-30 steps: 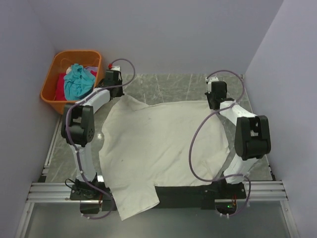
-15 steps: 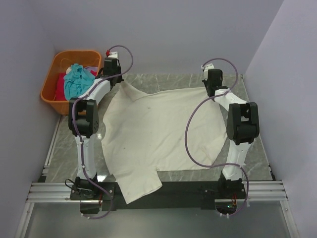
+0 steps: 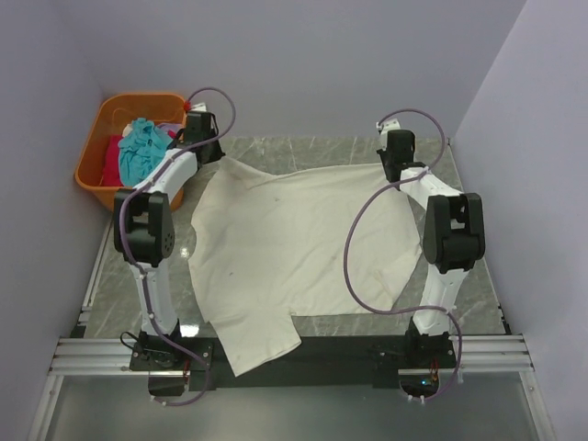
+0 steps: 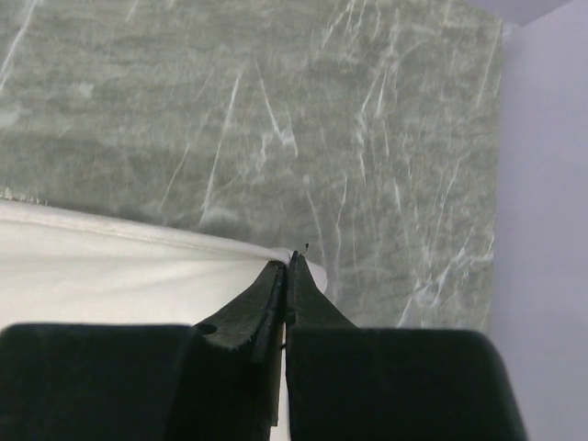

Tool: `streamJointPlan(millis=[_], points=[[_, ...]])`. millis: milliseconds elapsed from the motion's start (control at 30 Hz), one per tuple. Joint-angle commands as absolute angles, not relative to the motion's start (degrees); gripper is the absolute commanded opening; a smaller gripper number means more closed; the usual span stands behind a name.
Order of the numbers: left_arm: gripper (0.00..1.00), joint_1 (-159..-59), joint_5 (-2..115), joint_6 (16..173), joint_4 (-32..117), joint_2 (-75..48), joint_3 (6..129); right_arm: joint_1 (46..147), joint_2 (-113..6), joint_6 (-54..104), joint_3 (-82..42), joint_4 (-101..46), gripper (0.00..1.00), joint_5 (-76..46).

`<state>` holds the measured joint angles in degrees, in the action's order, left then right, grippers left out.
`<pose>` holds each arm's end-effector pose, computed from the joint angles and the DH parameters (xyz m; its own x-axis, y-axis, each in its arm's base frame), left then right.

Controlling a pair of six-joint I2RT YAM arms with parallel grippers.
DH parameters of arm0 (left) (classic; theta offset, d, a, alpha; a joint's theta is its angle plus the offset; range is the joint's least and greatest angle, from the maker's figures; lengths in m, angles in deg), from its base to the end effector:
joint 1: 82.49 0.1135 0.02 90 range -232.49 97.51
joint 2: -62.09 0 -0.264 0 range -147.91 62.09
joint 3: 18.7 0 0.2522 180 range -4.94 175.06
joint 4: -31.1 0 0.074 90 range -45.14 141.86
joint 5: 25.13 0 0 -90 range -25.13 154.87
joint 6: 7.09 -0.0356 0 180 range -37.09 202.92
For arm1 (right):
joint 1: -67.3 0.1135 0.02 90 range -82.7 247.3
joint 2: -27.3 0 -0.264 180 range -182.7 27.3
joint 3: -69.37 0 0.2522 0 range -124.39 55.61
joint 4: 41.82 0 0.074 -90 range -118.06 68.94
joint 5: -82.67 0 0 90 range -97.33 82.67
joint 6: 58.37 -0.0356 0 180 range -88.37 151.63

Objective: Fold and stack the t-shirts
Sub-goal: Flatten the tshirt out, then fold the tshirt

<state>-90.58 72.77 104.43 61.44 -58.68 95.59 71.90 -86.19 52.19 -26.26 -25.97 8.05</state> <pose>0.4889 -0.0646 0.2464 -0.5632 -0.2869 -0.7749 -0.1893 0.9576 -0.2170 0.4547 0.0271 0.2182 -0.5680 -0.3854 -0.7272 -0.0608 0.9008 -0.4300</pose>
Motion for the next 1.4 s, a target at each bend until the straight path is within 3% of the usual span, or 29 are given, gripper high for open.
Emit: streamJointPlan(millis=[0,367,667,1367], points=[[0.01,-90.3,73.6,111.6,63.1,-48.1,92.1,71.5,-80.3,49.6,-24.2,-28.0,0.00,8.3],[0.01,-91.9,67.7,126.3,66.4,-35.8,78.3,71.4,-75.8,48.3,-20.8,-28.0,0.00,8.0],[0.01,-92.9,72.3,138.1,62.4,-22.4,63.3,71.4,-74.4,47.4,-20.4,-26.7,0.00,8.5],[0.01,-94.3,67.4,151.7,58.8,-8.7,44.2,71.3,-70.8,43.5,-14.3,-26.8,0.00,8.3]])
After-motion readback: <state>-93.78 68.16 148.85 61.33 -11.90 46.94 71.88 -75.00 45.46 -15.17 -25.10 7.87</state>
